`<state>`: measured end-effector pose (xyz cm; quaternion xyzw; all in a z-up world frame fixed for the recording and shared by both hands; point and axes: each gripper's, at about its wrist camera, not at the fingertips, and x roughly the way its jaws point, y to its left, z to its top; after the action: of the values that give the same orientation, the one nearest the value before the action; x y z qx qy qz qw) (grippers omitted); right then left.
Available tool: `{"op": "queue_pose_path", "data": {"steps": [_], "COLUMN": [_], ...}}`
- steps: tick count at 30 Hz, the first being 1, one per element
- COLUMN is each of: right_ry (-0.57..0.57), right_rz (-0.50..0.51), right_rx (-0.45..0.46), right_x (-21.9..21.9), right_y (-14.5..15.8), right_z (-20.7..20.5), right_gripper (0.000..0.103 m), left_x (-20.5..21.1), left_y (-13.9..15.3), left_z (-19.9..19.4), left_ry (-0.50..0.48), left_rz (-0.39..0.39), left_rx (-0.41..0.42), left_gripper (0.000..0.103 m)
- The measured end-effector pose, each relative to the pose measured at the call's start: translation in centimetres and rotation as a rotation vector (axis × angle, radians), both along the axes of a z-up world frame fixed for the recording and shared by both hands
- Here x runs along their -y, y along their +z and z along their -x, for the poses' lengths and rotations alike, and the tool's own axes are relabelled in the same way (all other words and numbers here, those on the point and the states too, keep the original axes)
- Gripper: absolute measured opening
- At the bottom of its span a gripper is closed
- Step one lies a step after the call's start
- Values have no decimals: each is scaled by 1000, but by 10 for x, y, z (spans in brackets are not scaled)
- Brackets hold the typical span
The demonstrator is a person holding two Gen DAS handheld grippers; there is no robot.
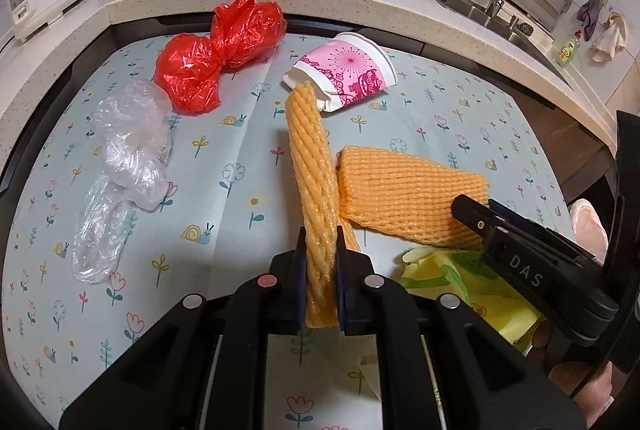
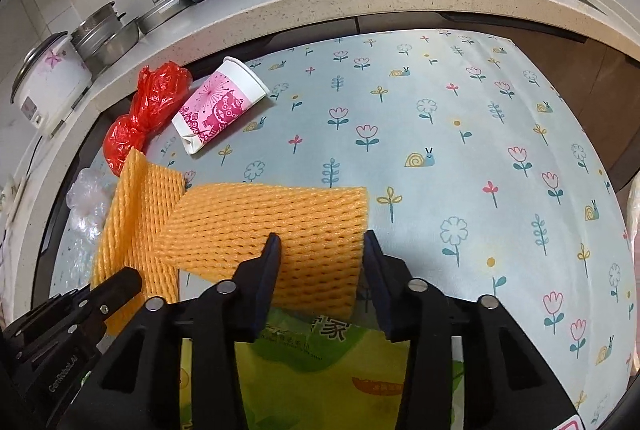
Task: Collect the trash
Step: 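Grasp an orange foam net with the left tool while the right tool grasps another, then carry both foam nets over the bin and open both tools to drop them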
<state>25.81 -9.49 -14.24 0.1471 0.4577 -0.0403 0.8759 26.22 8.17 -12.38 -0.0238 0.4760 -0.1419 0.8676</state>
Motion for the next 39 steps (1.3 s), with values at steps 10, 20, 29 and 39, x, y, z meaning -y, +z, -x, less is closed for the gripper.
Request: {"op": "queue_pose_path", "data": {"steps": [10,20,29,39], "right_ry": [-39,-94,-169,-291], "right_rz": [-12,-18,-2,10], "right_rx": [96,230,310,350], "right_x": [18,50,92,155], "right_y": [28,87,124,137], "right_z": [25,65,112,176], "right_gripper": [8,8,7,8], "left_x": [8,29,76,144], "left_y": [20,68,101,119], "left_z": [11,37,68,110], "left_ry": [-7,-36,-116,-236], "left_rz": [1,14,14,27], "left_rx": [35,126,188,214], "left_gripper": [10,10,10,10]}}
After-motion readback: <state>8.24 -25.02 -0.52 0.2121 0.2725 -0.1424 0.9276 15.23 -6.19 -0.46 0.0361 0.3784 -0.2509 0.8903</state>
